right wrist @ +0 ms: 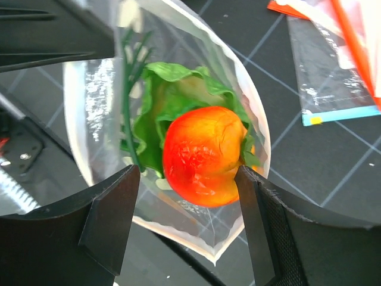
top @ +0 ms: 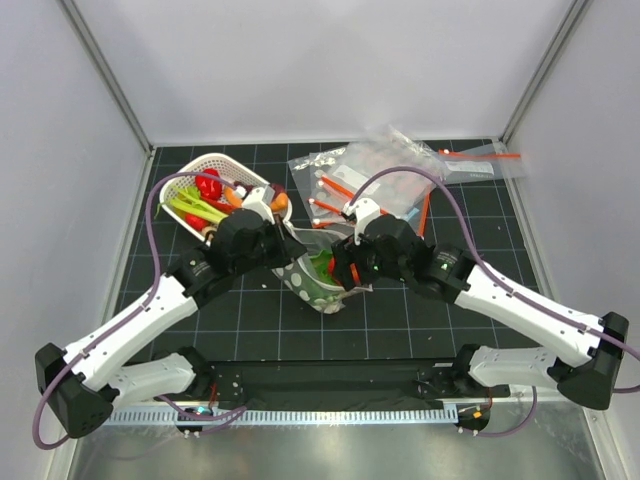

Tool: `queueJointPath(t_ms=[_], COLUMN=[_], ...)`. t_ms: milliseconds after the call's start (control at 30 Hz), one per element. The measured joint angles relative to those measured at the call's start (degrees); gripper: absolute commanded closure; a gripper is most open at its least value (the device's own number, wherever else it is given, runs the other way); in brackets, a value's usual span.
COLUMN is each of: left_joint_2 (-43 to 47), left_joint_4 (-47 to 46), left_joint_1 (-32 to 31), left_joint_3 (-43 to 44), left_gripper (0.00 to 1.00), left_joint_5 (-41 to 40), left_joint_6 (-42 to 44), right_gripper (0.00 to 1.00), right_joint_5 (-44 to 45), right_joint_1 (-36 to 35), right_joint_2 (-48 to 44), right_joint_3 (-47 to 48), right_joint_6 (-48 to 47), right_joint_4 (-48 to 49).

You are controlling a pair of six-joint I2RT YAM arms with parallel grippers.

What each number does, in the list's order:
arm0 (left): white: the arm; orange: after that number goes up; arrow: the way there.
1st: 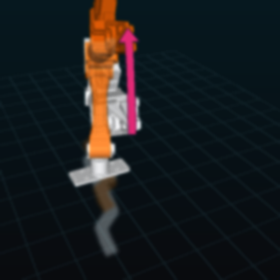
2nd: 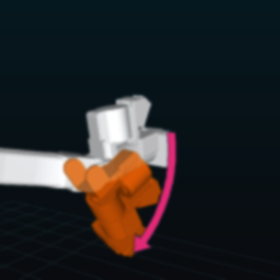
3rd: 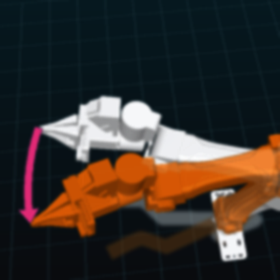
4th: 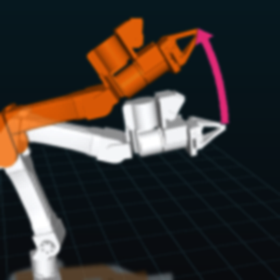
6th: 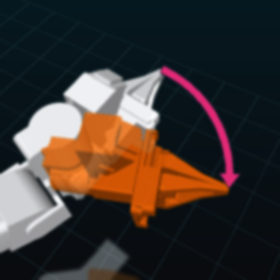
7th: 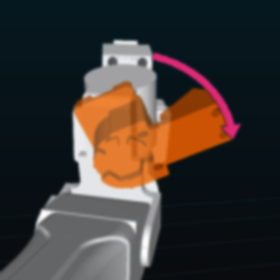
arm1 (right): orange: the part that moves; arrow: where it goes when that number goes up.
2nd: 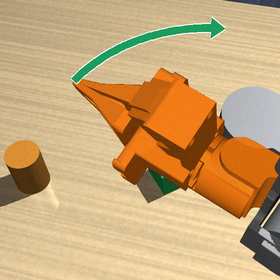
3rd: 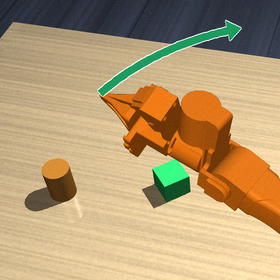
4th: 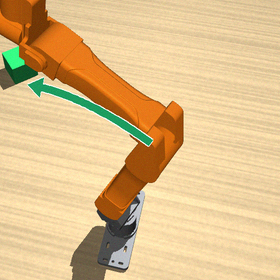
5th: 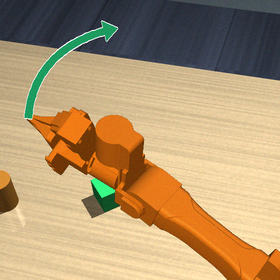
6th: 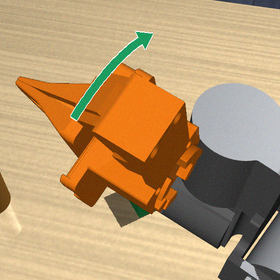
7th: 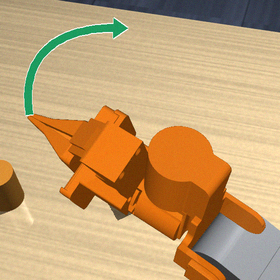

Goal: Place the food in the zip-top bag and seal the zipper
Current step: Adjust the fake vegetable in the zipper food storage bag.

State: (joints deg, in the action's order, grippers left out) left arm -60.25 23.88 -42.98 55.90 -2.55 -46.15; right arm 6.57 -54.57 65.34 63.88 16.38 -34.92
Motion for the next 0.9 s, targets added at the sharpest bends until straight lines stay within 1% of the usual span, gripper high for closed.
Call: queueJointPath(t_ms=[133,267,400,500,533,600,633,700,733,800,900], left_joint_2=[1.0,1.5,1.5,1.5,1.5,1.5,1.5,1.5,1.6,1.9,2.5], left_joint_4=[0.0,0.0,0.0,0.0,0.0,0.0,0.0,0.0,0.0,0.0,0.4], left_joint_1=[0.0,0.0,0.0,0.0,0.0,0.0,0.0,0.0,0.0,0.0,0.0], left_joint_3=[-0.3,-0.5,-0.6,-0.7,-0.7,-0.7,-0.7,-0.7,-0.8,-0.8,-0.9], left_gripper=[1.00,1.00,0.99,0.99,1.00,1.00,1.00,0.99,1.00,1.00,1.00], left_joint_5=[0.0,0.0,0.0,0.0,0.0,0.0,0.0,0.0,0.0,-0.3,-0.5], left_joint_6=[0.1,0.1,0.2,0.3,0.3,0.3,0.3,0.3,0.3,0.4,0.5], right_gripper=[0.21,0.20,0.21,0.26,0.33,0.43,0.51,0.55,0.60,0.64,0.65], right_joint_5=[5.7,10.5,13.7,15.6,16.1,16.8,17.0,17.5,17.6,17.4,16.4], right_joint_1=[-2.4,-5.0,-6.2,-6.3,-6.3,-6.3,-6.3,-6.4,-6.4,-6.4,-6.3], right_joint_2=[2.0,3.5,5.1,6.7,7.2,7.9,8.0,7.8,7.6,6.4,3.5], right_joint_3=[1.1,1.9,2.4,2.8,2.8,2.9,2.9,2.9,3.0,2.9,2.7], right_joint_6=[-0.2,-0.4,-0.5,-0.5,-0.5,-0.7,-0.7,-0.4,-0.4,-0.2,-0.1], right_joint_4=[-1.3,-3.0,-4.1,-4.2,-4.2,-4.2,-4.3,-4.2,-4.1,-3.5,-1.7])
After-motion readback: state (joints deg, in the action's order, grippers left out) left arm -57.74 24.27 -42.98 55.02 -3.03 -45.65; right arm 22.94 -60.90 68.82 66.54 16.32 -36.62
